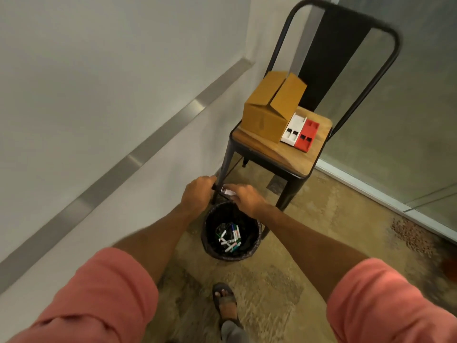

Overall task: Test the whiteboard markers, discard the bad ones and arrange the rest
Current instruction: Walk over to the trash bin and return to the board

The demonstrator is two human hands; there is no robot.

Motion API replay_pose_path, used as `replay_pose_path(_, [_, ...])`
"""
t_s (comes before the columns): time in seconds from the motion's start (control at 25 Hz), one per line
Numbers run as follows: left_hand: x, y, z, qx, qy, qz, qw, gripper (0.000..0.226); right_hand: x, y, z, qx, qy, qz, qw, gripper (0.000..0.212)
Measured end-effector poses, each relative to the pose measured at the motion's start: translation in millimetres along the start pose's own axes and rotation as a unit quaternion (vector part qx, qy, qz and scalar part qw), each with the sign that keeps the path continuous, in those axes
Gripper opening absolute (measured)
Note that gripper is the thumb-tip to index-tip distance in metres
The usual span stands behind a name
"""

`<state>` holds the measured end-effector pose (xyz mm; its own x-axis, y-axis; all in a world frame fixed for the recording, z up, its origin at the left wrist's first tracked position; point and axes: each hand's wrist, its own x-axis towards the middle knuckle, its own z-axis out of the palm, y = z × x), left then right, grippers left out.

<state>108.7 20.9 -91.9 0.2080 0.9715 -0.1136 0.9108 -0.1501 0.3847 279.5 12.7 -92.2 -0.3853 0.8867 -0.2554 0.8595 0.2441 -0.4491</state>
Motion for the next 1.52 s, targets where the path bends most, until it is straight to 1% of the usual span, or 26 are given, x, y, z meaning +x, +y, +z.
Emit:
replay_pose_path(0.08, [0,-6,26,0.001,-0.029,-0.019,0.999,0.024,3,10,21,0.001,-0.013,0.033,0.999,0.035])
replay_pose_path(0.16, [-2,-7,58,0.01,-0.077,-0.011,0.997,0.047,5,20,45,-0.013,-0.033,0.077,0.996,0.031])
replay_pose_path(0.24, [-4,-7,92,0.034,-0.13,-0.005,0.991,0.063,9,32,69,-0.039,-0.067,0.116,0.99,0.027])
replay_pose_path(0.32, [-5,-9,125,0.045,-0.169,-0.014,0.985,0.067,14,45,93,-0.048,-0.099,0.148,0.983,0.024])
replay_pose_path(0.4, [-7,-14,155,0.058,-0.197,-0.021,0.979,0.067,18,55,115,-0.053,-0.12,0.171,0.976,0.022])
replay_pose_path(0.64, [-7,-33,219,0.051,-0.249,-0.04,0.966,0.062,31,78,181,-0.072,-0.157,0.207,0.963,0.023])
replay_pose_path(0.76, [-5,-45,237,0.046,-0.256,-0.054,0.964,0.065,41,86,206,-0.063,-0.158,0.211,0.963,0.026])
replay_pose_path(0.88, [-2,-49,247,0.047,-0.258,-0.064,0.963,0.065,48,93,222,-0.037,-0.141,0.213,0.966,0.027])
replay_pose_path(1.04, [-3,-51,247,0.039,-0.248,-0.074,0.965,0.065,43,96,227,-0.032,-0.122,0.203,0.971,0.041])
replay_pose_path(1.16, [-1,-50,238,0.037,-0.236,-0.075,0.968,0.064,39,95,221,-0.068,-0.095,0.152,0.981,0.054])
replay_pose_path(1.24, [-1,-49,228,0.044,-0.23,-0.076,0.969,0.062,37,93,214,-0.091,-0.1,0.117,0.984,0.059])
replay_pose_path(1.52, [-12,-39,168,0.055,-0.172,-0.09,0.979,0.059,27,60,168,-0.133,-0.096,0.054,0.985,0.06])
